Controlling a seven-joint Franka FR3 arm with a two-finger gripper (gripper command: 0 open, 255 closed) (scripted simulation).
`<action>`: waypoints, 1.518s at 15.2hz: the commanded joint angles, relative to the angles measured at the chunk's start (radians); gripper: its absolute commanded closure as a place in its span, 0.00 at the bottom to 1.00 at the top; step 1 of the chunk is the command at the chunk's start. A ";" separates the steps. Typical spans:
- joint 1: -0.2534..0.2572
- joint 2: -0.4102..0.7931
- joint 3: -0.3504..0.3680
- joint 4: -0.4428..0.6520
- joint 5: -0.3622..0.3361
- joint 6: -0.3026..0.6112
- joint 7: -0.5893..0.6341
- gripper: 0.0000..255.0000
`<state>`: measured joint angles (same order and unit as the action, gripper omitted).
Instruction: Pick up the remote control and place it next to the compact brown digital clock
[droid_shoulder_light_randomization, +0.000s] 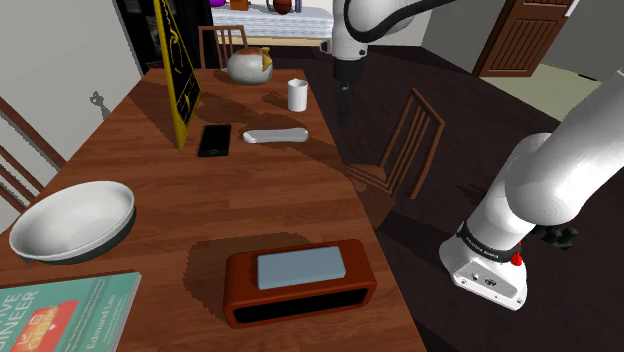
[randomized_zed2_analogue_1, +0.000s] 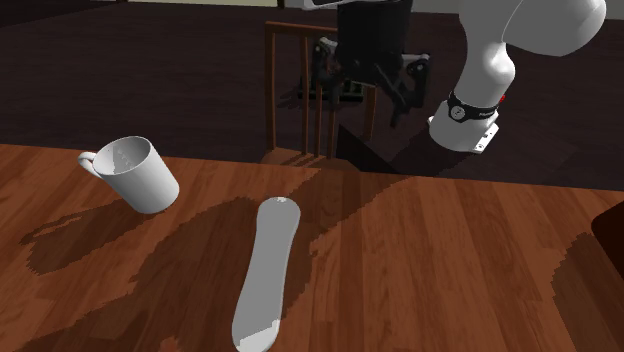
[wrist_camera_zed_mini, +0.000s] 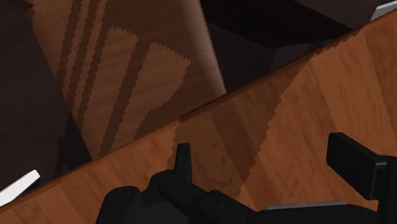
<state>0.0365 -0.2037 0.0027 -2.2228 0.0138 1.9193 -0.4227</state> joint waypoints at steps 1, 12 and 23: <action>0.006 0.071 0.002 0.053 -0.005 0.030 -0.031 0.00; 0.034 0.464 0.029 0.400 -0.039 0.138 -0.176 0.00; 0.051 0.675 0.046 0.583 -0.065 0.195 -0.231 0.00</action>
<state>0.0879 0.4648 0.0489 -1.6357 -0.0510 2.1031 -0.6529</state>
